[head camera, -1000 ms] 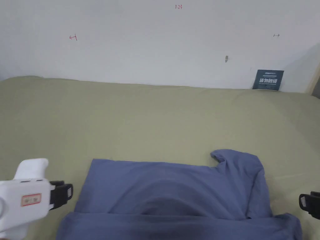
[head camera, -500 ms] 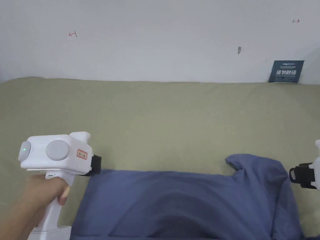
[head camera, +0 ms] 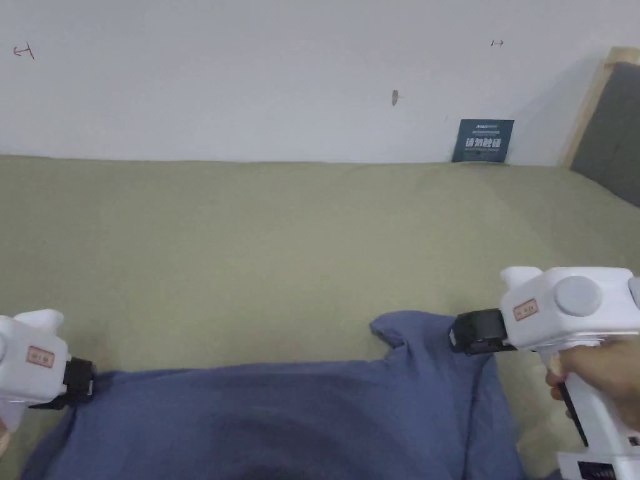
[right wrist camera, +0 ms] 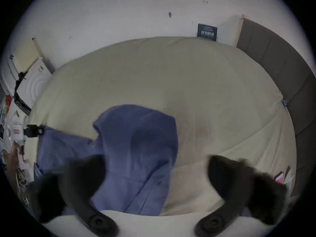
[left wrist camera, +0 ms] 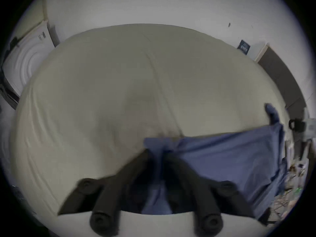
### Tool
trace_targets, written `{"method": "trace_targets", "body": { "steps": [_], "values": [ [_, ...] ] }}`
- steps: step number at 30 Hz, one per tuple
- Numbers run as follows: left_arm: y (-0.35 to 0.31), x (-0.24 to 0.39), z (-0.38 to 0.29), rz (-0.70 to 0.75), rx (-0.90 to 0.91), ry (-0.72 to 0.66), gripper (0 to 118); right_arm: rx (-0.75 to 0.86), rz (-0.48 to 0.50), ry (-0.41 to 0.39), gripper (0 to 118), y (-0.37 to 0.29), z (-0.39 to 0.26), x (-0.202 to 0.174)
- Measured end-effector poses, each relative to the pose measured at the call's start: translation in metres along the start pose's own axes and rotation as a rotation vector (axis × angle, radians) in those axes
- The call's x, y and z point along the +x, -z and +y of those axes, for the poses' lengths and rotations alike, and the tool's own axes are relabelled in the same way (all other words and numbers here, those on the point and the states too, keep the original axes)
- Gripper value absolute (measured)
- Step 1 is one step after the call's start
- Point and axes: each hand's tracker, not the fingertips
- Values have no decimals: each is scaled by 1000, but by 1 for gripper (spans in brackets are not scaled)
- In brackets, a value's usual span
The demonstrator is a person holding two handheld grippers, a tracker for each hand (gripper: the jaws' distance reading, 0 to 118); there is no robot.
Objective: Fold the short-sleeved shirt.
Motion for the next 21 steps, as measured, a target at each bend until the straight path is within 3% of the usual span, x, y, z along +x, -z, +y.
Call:
{"method": "trace_targets", "body": {
  "steps": [4,5,6,8,10,11,12,14,17,21],
  "values": [
    [-1,10,-2,53,0,78,5,-94,3,69,108,37,-1,7],
    [-1,11,-2,56,2,77,5,-110,-21,60,95,44,10,5],
    [-1,14,-2,60,5,77,5,-136,-45,43,65,48,11,5],
    [-5,16,-3,61,13,79,5,-166,-84,18,33,49,12,4],
    [-9,16,-2,62,19,90,5,-162,-56,42,2,37,10,-3],
    [-13,17,-3,59,26,96,5,-120,-9,73,1,29,7,-2],
    [-18,18,-3,57,33,99,5,-98,27,55,1,22,8,-1],
    [-31,18,-5,46,52,110,5,-22,-18,7,1,0,5,-10],
    [-63,18,-10,-2,104,116,5,16,67,-1,1,-34,2,-10],
    [-109,20,-29,-28,163,165,5,102,94,-71,1,-94,-15,-20]
  ]
}}
